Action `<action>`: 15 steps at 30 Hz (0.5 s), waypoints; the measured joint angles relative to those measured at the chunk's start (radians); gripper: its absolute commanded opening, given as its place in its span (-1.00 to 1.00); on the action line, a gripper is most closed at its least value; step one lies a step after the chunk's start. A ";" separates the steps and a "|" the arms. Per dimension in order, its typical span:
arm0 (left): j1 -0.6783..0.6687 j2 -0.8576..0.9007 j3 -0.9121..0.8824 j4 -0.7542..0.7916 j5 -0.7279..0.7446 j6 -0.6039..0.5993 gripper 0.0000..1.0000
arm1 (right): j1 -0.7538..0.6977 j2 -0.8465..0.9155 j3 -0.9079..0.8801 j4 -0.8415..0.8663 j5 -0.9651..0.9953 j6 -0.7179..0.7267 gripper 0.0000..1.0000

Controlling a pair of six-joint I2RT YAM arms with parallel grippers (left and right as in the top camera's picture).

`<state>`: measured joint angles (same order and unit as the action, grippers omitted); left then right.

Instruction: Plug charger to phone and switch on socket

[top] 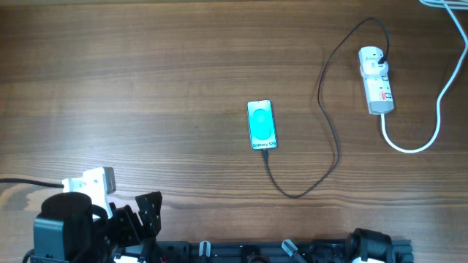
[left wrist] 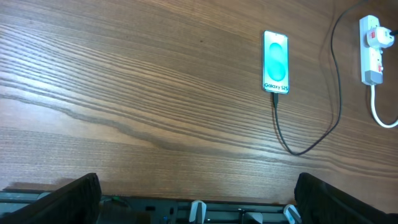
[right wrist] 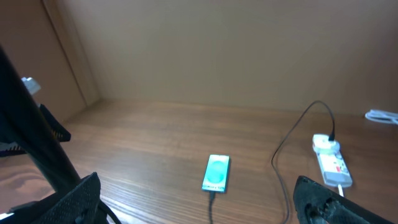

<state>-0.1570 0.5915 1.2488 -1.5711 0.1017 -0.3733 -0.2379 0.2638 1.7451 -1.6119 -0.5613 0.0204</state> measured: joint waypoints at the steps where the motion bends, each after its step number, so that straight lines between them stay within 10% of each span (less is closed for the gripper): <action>1: 0.000 0.000 0.000 0.000 0.000 0.000 1.00 | 0.000 0.000 -0.022 0.003 0.001 -0.034 0.99; 8: 0.000 0.000 0.000 0.001 0.000 0.000 1.00 | 0.002 0.003 -0.420 0.209 -0.010 -0.349 0.99; 15: 0.000 0.000 -0.001 0.000 0.000 0.000 1.00 | 0.074 -0.240 -1.181 1.130 -0.196 -0.136 0.99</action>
<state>-0.1570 0.5915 1.2480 -1.5711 0.1017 -0.3733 -0.1642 0.0238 0.5640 -0.4820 -0.7578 -0.1158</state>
